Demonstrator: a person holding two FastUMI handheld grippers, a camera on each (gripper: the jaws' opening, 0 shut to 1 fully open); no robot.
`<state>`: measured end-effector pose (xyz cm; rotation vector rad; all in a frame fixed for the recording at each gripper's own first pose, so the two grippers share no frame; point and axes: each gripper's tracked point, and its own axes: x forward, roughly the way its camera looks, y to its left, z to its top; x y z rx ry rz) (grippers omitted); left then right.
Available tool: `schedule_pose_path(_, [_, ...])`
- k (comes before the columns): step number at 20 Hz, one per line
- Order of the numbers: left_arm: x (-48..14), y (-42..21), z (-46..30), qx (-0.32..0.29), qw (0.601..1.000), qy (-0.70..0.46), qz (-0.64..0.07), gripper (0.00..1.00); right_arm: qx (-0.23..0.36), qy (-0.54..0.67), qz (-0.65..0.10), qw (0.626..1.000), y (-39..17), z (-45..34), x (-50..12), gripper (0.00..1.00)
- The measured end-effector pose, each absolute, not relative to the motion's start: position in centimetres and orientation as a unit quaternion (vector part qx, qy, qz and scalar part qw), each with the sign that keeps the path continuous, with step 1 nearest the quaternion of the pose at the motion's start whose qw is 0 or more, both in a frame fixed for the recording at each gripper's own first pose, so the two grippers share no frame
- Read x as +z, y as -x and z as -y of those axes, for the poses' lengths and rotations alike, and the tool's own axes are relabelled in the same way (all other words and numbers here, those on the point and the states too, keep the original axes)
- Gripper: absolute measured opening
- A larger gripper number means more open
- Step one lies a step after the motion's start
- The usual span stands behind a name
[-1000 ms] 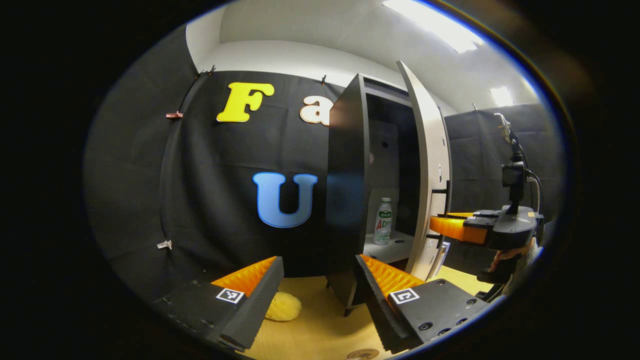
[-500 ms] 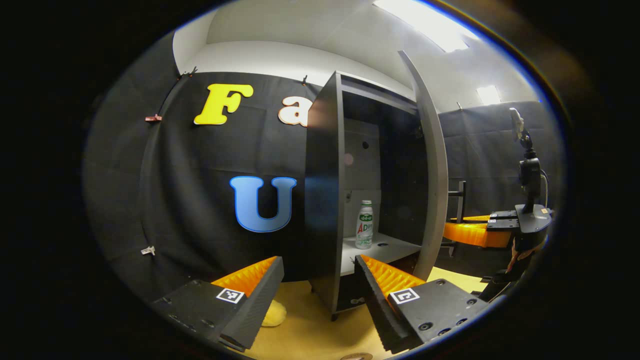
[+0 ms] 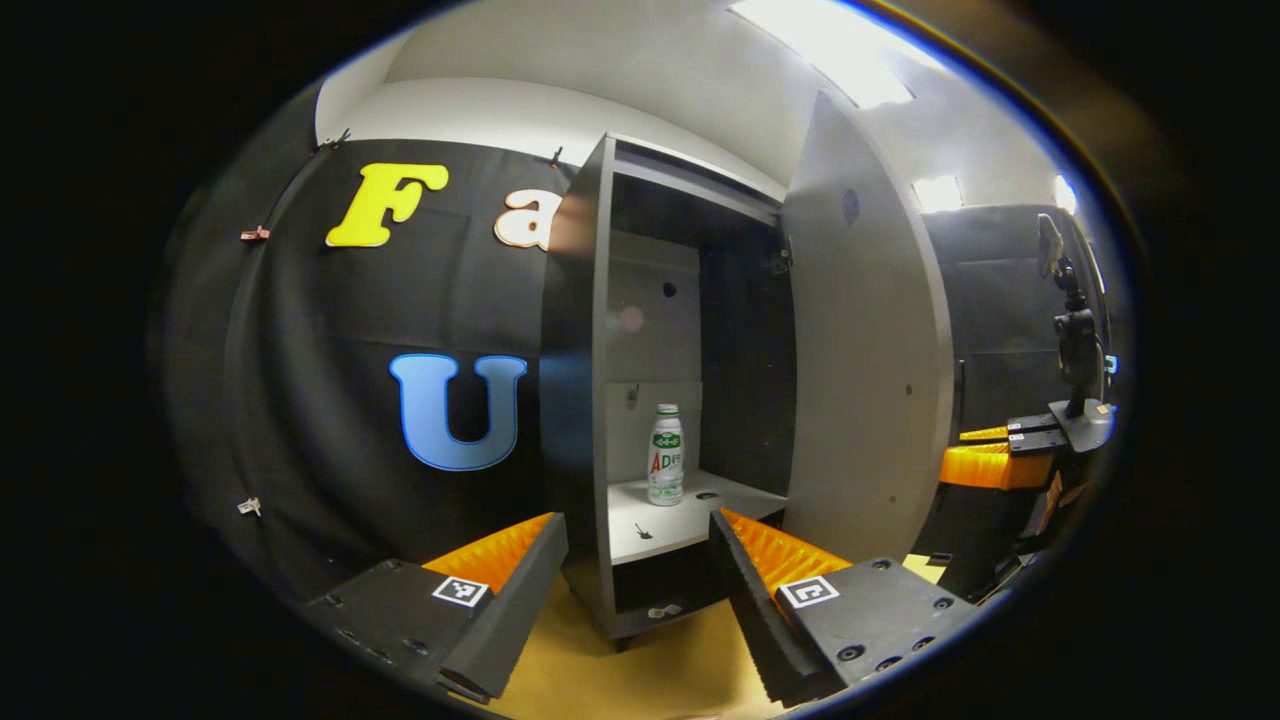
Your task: Open the cabinet door with the right hand, grasp the bottle in the cabinet with the left hand and place it on the coaster, then close the cabinet door with the right hand.
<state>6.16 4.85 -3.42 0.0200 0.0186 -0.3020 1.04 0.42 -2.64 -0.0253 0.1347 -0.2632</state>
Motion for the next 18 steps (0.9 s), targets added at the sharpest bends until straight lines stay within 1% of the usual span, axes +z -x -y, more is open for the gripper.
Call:
schedule_pose_path(1, [-3.4, -6.4, -4.1, -0.150, 0.989, -0.010, -0.008, 0.90, -0.133, 0.013, -0.066, 0.989, -0.5, 0.2, -2.6, 0.19])
schedule_pose_path(2, [-3.2, -6.8, -3.2, -0.150, 0.989, -0.010, -0.005, 0.95, -0.133, 0.012, -0.066, 0.989, 0.2, 0.6, -2.6, 0.19])
schedule_pose_path(3, [-3.3, -7.2, -2.4, -0.149, 0.989, -0.009, -0.005, 0.90, -0.132, 0.010, -0.068, 0.989, 0.7, 1.2, -2.5, 0.19])
schedule_pose_path(9, [-3.3, -10.0, 3.3, -0.140, 0.990, 0.003, -0.006, 0.90, -0.120, -0.008, -0.062, 0.991, 3.2, 5.1, -2.1, 0.19])
schedule_pose_path(11, [-3.3, -10.6, 5.0, -0.136, 0.991, 0.002, -0.006, 0.90, -0.127, -0.008, -0.063, 0.990, 3.8, 6.9, -2.1, 0.19])
schedule_pose_path(13, [-3.1, -11.2, 6.8, -0.135, 0.991, 0.001, -0.003, 0.90, -0.147, -0.005, -0.076, 0.986, 3.6, 9.1, -2.9, 0.18])
schedule_pose_path(14, [-2.9, -11.5, 7.5, -0.132, 0.991, -0.002, -0.001, 0.90, -0.155, 0.002, -0.083, 0.984, 4.0, 10.1, -3.4, 0.18])
schedule_pose_path(15, [-3.0, -11.8, 8.0, -0.127, 0.992, -0.006, -0.001, 0.90, -0.159, 0.012, -0.079, 0.984, 4.6, 11.4, -3.1, 0.13])
schedule_pose_path(16, [-3.0, -12.0, 8.5, -0.123, 0.992, -0.008, -0.001, 0.90, -0.157, 0.011, -0.082, 0.984, 5.3, 12.4, -3.0, 0.11])
schedule_pose_path(17, [-3.1, -12.4, 8.8, -0.118, 0.993, -0.006, -0.002, 0.86, -0.146, 0.004, -0.082, 0.986, 5.7, 13.0, -3.0, 0.10])
schedule_pose_path(18, [-3.3, -12.8, 9.2, -0.115, 0.993, -0.003, -0.005, 0.90, -0.134, -0.004, -0.081, 0.988, 5.8, 13.1, -2.8, 0.10])
